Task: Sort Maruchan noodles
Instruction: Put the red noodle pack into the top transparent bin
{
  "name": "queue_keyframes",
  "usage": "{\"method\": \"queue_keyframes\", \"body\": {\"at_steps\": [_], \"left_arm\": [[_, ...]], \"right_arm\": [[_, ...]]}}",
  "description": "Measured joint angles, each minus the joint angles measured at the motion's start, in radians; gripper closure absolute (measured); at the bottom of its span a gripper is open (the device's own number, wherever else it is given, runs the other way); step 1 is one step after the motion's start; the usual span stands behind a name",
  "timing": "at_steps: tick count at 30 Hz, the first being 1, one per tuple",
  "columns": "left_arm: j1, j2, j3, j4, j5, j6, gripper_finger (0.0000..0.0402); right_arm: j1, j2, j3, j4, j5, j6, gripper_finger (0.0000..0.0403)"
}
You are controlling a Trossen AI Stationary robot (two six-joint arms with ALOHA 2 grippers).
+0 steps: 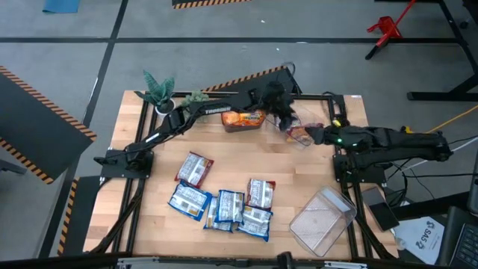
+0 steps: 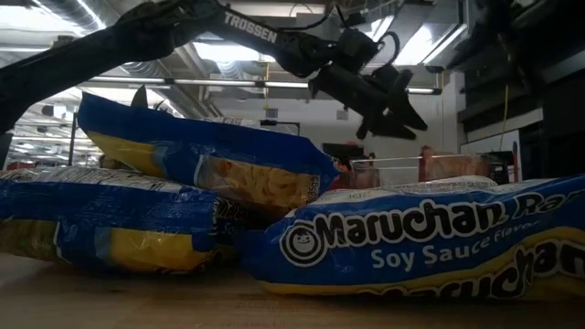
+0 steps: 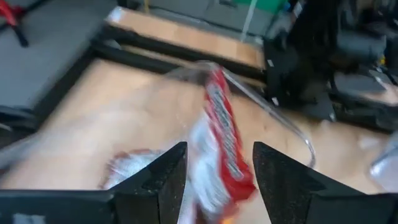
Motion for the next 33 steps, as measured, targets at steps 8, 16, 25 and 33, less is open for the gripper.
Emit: {"method": "queue_keyframes", "body": {"at_steps": [8,16,25,33], "left_arm": [[0.097,-0.129,0.045,-0.174,0.082,-0.028,0.0225],[0.182,-0.296,0.052,-0.284,0.121,-0.028,0.0227],[0.209,-0.392,0.051,-0.315,0.109,-0.025,0.0227],[0.214,-0.394,0.051,-0.349,0.112,-0.025,0.0227]], "right_arm": [[-0.081,0.219,0.000,-0.093,-0.132,-0.021,0.0196],[-0.283,0.404,-0.001,-0.089,-0.222,-0.020,0.0196],[-0.490,0.517,0.000,0.039,-0.311,-0.104,0.0196],[-0.620,0.608,0.001,0.071,-0.341,-0.148,0.0196]]}}
